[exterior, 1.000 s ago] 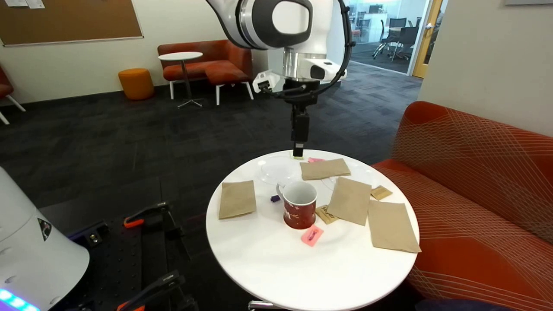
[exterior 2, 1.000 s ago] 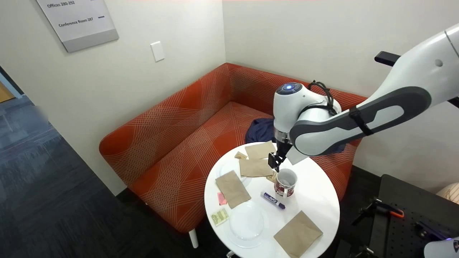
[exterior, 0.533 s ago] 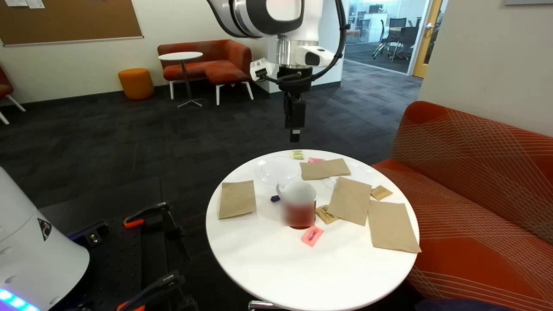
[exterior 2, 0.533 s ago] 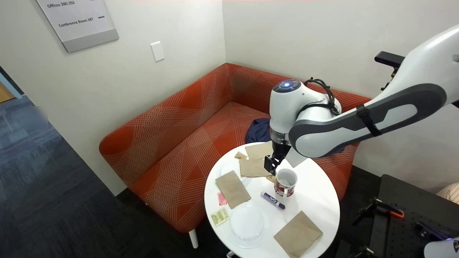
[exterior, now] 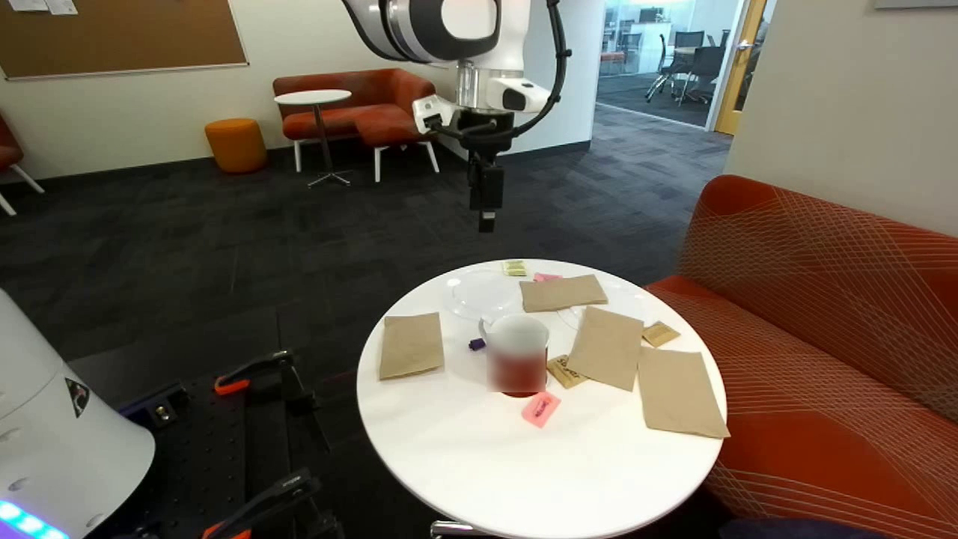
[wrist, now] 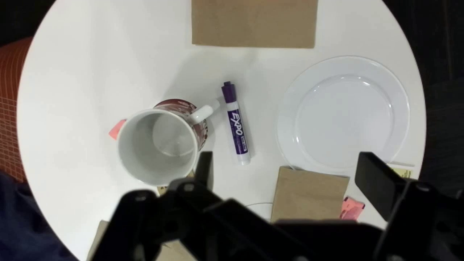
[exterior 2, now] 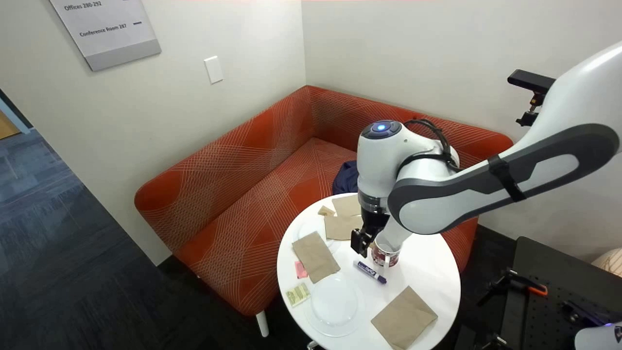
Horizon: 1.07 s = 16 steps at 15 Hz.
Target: Move the maroon cup to the middle of the table, then put the marker in the cup, then put the marker on the right side of the marker
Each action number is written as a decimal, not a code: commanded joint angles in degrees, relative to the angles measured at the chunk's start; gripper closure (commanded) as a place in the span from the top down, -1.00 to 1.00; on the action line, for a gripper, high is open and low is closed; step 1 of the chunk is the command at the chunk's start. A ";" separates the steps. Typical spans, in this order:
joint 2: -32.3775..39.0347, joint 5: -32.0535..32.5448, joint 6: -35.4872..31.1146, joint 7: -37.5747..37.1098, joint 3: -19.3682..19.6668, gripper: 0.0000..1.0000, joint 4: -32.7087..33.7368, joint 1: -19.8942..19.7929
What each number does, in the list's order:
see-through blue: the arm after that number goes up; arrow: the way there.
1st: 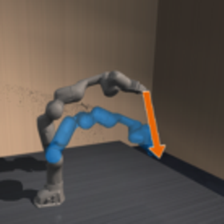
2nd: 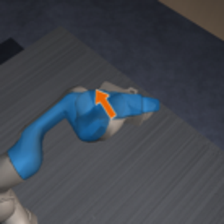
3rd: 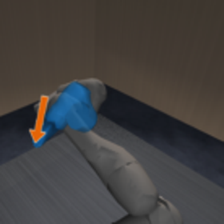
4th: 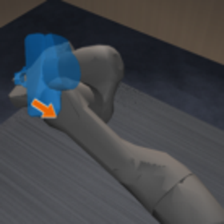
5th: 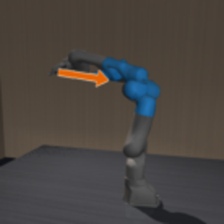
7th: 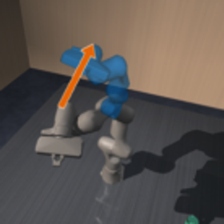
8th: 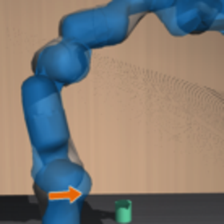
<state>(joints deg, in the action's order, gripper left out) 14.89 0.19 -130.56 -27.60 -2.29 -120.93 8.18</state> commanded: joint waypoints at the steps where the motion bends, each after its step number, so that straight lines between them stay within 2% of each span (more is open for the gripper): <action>1: 1.69 -1.64 2.39 0.72 -1.04 1.00 1.96 0.57; 8: 7.82 -1.34 -1.51 -1.05 -1.09 1.00 4.09 2.33; 16: 15.86 -0.50 0.46 0.98 0.21 1.00 9.54 2.70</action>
<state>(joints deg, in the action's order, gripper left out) 28.22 -0.67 -132.05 -27.52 -3.29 -114.27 9.85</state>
